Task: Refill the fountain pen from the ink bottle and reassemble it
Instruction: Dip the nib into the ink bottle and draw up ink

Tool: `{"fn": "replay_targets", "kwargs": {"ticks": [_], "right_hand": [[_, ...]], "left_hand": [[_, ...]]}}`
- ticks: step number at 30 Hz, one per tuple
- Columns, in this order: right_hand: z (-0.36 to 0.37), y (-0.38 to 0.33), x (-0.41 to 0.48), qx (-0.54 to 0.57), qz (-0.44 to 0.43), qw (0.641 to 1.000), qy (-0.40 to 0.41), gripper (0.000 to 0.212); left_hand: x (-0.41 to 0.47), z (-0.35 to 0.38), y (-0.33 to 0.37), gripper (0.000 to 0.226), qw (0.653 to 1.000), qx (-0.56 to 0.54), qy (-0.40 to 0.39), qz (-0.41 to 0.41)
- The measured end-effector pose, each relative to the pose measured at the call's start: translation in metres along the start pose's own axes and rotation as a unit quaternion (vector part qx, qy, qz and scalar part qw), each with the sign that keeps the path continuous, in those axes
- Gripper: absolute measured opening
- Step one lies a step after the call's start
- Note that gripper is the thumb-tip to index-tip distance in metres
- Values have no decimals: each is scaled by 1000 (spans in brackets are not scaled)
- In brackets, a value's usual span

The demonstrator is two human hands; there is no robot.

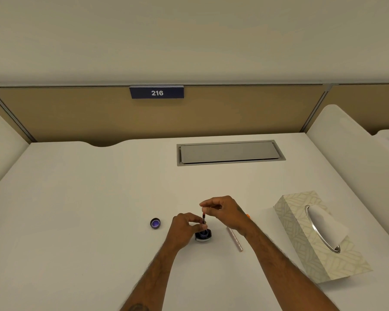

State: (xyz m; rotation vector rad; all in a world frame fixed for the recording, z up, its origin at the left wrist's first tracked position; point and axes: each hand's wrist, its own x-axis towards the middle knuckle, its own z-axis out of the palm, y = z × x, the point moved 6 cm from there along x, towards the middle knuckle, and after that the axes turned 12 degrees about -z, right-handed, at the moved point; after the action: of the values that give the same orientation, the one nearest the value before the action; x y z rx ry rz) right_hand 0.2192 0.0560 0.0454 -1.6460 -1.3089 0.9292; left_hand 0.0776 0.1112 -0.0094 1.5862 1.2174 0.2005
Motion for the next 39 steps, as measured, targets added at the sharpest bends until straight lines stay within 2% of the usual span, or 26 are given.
{"fn": "replay_targets", "kwargs": {"ticks": [12, 17, 23, 30, 39], "right_hand": [[0, 0, 3, -33, -4, 999, 14, 13], [3, 3, 6, -49, 5, 998, 30, 18], [4, -1, 3, -33, -7, 999, 12, 23], [1, -2, 3, -46, -11, 999, -11, 18], [0, 1, 5, -40, 3, 999, 10, 14]], "left_hand": [[0, 1, -1, 20, 1000, 3, 2, 5], [0, 2, 0, 18, 1000, 4, 1, 0], [2, 1, -1, 21, 1000, -2, 5, -2], [3, 1, 0, 21, 1000, 4, 1, 0], [3, 1, -1, 21, 1000, 4, 2, -2]]}}
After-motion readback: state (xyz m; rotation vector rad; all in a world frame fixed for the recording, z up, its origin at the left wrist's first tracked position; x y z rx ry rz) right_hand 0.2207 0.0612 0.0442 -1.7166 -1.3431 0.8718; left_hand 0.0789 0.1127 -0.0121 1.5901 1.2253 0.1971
